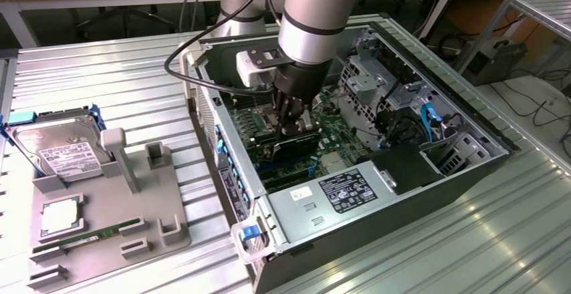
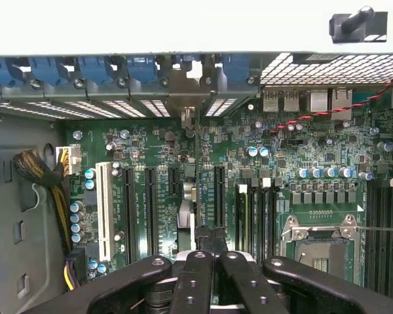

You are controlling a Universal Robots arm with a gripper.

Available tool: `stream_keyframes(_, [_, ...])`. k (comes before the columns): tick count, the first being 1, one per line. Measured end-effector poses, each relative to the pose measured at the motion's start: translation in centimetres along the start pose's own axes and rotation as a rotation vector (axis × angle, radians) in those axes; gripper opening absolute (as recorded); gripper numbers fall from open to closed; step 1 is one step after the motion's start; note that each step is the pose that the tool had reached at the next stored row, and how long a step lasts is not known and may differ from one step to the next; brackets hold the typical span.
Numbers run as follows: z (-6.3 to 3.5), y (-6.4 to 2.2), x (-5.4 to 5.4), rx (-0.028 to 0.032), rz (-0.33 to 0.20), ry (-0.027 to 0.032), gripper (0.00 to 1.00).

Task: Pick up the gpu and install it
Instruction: 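Insert the gpu into the slot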

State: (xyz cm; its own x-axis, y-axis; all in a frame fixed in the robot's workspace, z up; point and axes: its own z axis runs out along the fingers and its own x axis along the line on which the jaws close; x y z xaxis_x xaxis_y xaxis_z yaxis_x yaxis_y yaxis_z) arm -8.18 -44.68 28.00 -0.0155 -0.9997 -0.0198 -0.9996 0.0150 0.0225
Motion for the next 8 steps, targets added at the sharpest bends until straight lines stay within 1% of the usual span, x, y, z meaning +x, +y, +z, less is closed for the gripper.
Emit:
stream_keyframes(4, [-0.18,0.05,-0.01,0.0000,0.000,0.0005,0.11])
stream_keyframes(8, [-0.17,0.38,0.01,-0.0001,0.000,0.0007,0.11])
